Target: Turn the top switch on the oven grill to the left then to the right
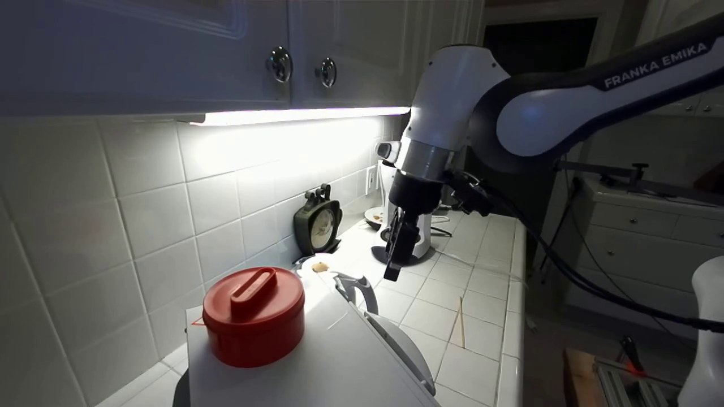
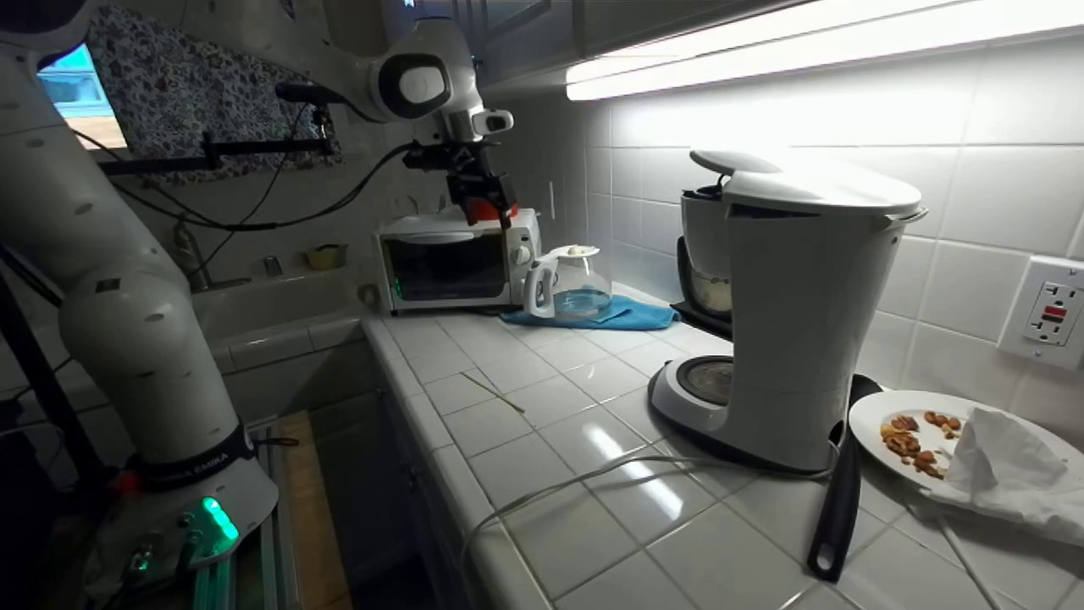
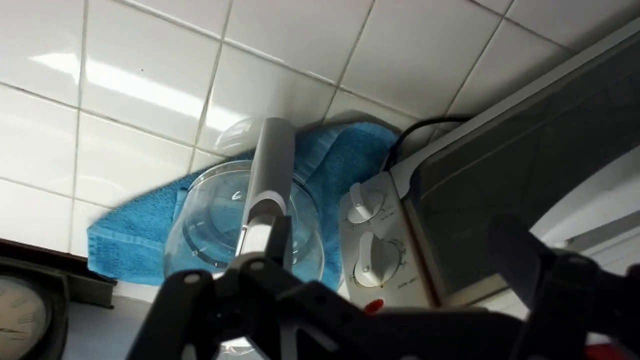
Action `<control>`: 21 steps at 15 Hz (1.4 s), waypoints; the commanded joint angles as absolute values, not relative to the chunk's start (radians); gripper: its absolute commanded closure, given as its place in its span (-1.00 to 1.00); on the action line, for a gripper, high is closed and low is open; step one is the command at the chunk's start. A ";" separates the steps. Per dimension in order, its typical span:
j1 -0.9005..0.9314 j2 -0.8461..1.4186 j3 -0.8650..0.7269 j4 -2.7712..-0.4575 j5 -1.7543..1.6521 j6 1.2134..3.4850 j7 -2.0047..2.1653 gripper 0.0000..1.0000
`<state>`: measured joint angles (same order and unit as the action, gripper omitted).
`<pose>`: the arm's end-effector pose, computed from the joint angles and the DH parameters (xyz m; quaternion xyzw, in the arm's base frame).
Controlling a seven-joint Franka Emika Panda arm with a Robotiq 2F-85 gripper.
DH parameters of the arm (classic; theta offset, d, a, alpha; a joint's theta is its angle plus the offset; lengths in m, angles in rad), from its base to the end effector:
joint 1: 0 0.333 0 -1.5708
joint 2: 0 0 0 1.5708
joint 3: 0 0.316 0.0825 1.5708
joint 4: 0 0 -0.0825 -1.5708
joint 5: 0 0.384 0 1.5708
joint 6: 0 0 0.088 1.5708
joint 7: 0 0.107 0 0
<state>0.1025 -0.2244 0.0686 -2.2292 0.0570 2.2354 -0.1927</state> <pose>0.4955 0.0889 0.4885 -0.9794 -0.1650 -0.1150 0.0154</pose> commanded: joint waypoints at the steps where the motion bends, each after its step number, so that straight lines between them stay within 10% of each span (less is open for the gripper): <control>1: 0.114 -0.183 0.032 -2.230 0.096 2.259 -0.358 -1.00; 21: 0.093 0.054 0.053 -2.101 0.370 2.402 -0.722 -0.91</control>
<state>0.1065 0.0102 0.0368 -2.1416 0.3122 2.3950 -0.6745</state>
